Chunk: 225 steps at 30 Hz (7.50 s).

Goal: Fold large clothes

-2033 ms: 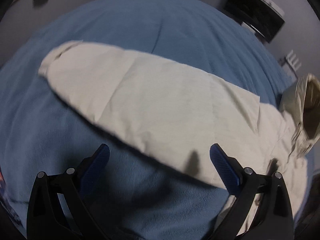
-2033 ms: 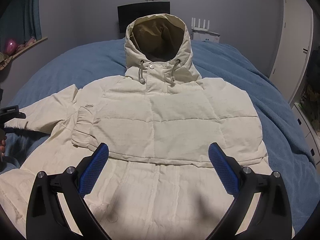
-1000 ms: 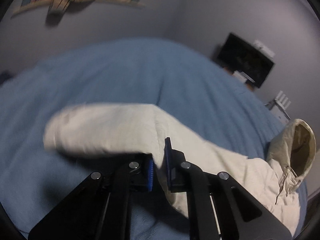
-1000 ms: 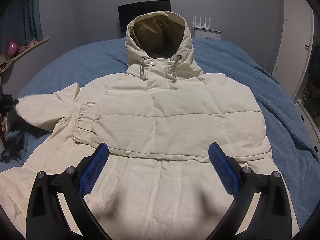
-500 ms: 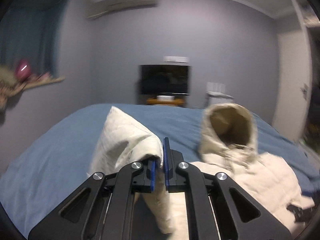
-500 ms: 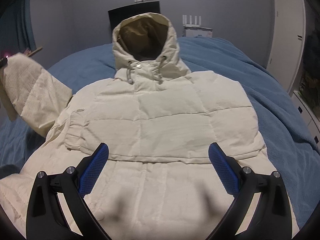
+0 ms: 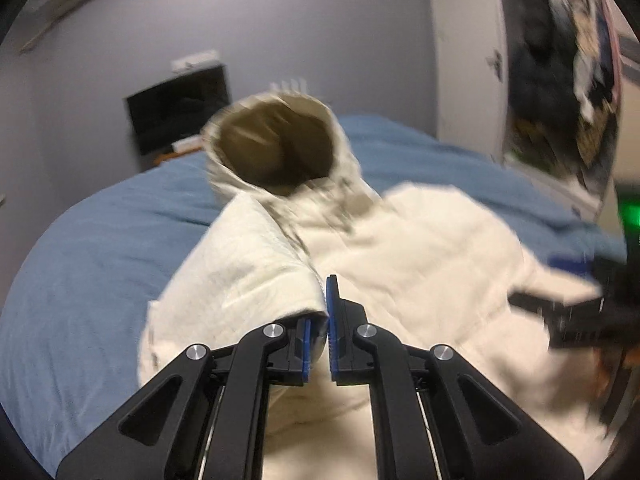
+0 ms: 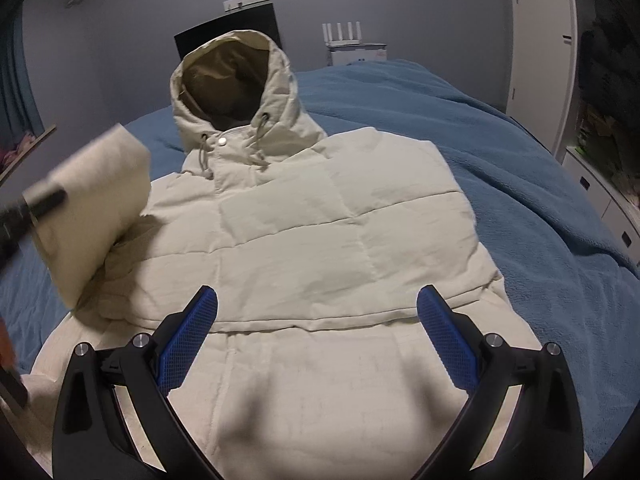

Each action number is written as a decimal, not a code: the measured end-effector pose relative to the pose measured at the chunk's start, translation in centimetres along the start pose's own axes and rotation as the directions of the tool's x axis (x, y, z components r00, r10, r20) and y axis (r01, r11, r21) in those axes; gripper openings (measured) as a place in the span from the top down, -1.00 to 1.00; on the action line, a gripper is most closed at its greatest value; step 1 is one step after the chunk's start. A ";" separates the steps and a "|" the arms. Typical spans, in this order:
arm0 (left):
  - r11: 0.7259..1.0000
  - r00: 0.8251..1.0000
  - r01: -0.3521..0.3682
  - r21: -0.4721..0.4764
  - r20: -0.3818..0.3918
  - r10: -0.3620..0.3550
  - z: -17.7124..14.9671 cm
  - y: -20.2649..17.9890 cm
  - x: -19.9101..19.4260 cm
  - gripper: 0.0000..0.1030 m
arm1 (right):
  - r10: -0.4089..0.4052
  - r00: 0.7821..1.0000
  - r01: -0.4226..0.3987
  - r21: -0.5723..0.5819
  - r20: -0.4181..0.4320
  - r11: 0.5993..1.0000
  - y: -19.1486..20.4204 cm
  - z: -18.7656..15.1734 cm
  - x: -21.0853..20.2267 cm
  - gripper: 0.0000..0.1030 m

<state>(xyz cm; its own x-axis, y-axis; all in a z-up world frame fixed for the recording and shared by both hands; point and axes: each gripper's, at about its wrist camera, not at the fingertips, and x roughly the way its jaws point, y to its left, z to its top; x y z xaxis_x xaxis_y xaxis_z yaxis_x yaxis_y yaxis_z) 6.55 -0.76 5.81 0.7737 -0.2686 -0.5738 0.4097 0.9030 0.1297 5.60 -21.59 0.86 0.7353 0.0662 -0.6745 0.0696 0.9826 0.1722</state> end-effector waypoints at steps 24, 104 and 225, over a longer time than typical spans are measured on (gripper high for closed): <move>0.970 0.992 0.114 -0.216 -0.025 -0.122 -2.2 7.5 -5.0 -0.80 | 0.090 0.996 -0.088 -0.113 0.018 0.990 4.1 0.9 -2.3 -0.86; 0.932 0.923 -0.179 -0.316 -0.381 0.048 -8.1 14.9 4.2 -0.80 | 0.315 0.946 -0.260 0.411 -0.072 0.874 -4.9 2.0 5.5 -0.33; 0.980 0.981 -0.190 0.060 -0.016 0.191 9.3 14.5 17.7 -0.50 | 0.241 0.964 -0.172 -0.430 0.112 0.886 4.3 16.1 15.0 0.86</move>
<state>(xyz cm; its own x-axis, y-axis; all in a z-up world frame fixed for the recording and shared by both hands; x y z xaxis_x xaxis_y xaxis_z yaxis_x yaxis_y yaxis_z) 30.67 4.48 5.02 0.8299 -0.0855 -0.5513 0.2836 0.9157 0.2848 27.79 -19.18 3.04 0.8013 0.2812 -0.5280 -0.3543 0.9343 -0.0401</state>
